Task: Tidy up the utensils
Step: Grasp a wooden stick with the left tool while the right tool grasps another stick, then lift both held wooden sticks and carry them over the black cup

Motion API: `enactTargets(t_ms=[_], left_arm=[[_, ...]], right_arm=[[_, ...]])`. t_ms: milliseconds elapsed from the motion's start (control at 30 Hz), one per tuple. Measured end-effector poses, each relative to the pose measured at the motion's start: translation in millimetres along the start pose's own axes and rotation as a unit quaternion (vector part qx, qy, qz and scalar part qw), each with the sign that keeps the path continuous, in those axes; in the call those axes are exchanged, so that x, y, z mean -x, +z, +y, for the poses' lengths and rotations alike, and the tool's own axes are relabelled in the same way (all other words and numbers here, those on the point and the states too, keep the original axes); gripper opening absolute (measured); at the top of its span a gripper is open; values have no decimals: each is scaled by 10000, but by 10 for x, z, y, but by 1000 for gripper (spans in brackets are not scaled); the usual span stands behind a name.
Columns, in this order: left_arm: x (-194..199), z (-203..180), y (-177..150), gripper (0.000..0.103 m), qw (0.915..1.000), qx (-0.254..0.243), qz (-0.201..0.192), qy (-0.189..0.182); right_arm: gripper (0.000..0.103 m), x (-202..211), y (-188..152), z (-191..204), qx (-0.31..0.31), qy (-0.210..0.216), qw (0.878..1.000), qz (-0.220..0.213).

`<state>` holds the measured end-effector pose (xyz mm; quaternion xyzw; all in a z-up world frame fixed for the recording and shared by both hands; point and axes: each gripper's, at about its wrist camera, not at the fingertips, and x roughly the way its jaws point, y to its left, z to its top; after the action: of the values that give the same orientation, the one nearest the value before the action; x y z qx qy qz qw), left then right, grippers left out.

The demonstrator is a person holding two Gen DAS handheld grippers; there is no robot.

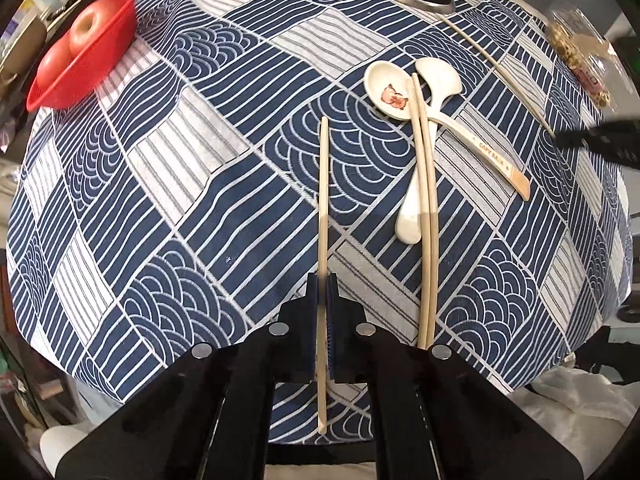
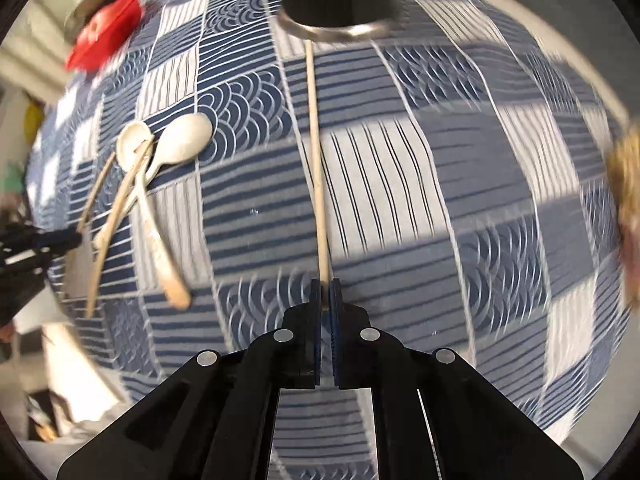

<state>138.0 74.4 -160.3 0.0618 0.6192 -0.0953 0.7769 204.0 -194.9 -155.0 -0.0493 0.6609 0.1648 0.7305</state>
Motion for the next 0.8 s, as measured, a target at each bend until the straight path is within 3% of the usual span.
enactTargets(t_ms=[200,333,567,800], left_arm=[[224,28,179,4,9992,-246,-245,190],[432,24,288,4,9981,-285,-527,162],[541,-8,637,4,9950,-338,-926,-129],[777,-36,769,4,9921,-272,-1221,-99]], right_arm=[[4,252,-477,-325,-915,557,9937,-318],[4,462,-638,-418,-1275,687,9881,-524],[4,780,-614,-507,-1126,417,9896,-790],[4,1030,-518,-605,-1297,1016,9821,-916]])
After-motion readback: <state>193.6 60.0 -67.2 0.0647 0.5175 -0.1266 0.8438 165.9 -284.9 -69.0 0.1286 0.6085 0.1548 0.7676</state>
